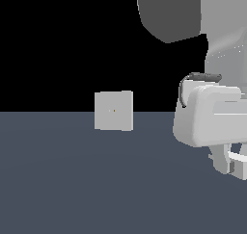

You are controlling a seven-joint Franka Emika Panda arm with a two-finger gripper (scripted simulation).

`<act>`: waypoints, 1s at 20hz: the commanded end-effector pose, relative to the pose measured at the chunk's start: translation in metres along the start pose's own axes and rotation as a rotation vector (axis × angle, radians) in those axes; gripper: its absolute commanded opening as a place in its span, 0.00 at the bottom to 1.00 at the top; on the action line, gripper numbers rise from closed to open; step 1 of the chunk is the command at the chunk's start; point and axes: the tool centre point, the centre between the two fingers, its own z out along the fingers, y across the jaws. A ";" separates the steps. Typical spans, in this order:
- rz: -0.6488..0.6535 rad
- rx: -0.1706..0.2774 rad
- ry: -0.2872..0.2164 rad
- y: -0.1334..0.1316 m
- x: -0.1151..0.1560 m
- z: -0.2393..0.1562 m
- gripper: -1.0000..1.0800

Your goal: Plug the charger into the wall socket.

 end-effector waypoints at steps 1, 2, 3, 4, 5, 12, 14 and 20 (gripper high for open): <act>0.025 -0.001 0.001 -0.010 0.003 -0.004 0.00; 0.037 -0.002 0.001 -0.015 0.005 -0.005 0.00; 0.049 -0.002 0.001 -0.020 0.006 -0.007 0.00; 0.063 -0.003 0.001 -0.025 0.008 -0.009 0.00; 0.076 -0.004 0.001 -0.030 0.010 -0.010 0.00; 0.179 -0.009 0.002 -0.069 0.026 -0.024 0.00; 0.208 -0.010 0.002 -0.079 0.032 -0.028 0.00; 0.291 -0.014 0.002 -0.108 0.049 -0.039 0.00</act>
